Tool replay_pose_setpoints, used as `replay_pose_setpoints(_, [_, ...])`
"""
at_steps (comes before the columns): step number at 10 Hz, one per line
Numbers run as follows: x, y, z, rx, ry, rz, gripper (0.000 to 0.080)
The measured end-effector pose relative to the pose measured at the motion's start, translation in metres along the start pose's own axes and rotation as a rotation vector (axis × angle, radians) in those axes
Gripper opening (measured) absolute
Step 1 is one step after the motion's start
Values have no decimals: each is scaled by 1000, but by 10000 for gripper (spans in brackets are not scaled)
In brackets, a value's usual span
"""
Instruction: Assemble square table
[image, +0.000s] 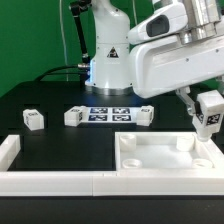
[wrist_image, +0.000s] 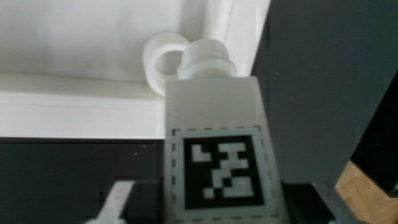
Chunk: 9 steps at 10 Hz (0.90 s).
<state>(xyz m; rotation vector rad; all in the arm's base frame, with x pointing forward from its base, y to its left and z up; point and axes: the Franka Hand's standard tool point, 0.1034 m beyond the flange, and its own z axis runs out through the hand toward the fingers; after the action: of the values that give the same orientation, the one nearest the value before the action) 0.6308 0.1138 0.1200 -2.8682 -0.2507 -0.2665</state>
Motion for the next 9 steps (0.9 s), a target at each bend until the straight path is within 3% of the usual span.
replay_pose_setpoints(1, [2, 1, -1, -11, 24, -5, 290])
replay_pose_setpoints(2, [1, 11, -4, -71, 141, -24, 290])
replay_pose_setpoints(3, [-10, 18, -2, -99, 181, -35, 290])
replay_pose_setpoints(4, [-8, 30, -2, -129, 249, -43, 290])
replay_pose_setpoints(5, [-9, 39, 0, -128, 260, -71, 290])
replay_pose_setpoints(6, [-11, 39, -2, -98, 238, -54, 290])
replay_pose_setpoints(9, [-10, 38, -1, -98, 250, -43, 290])
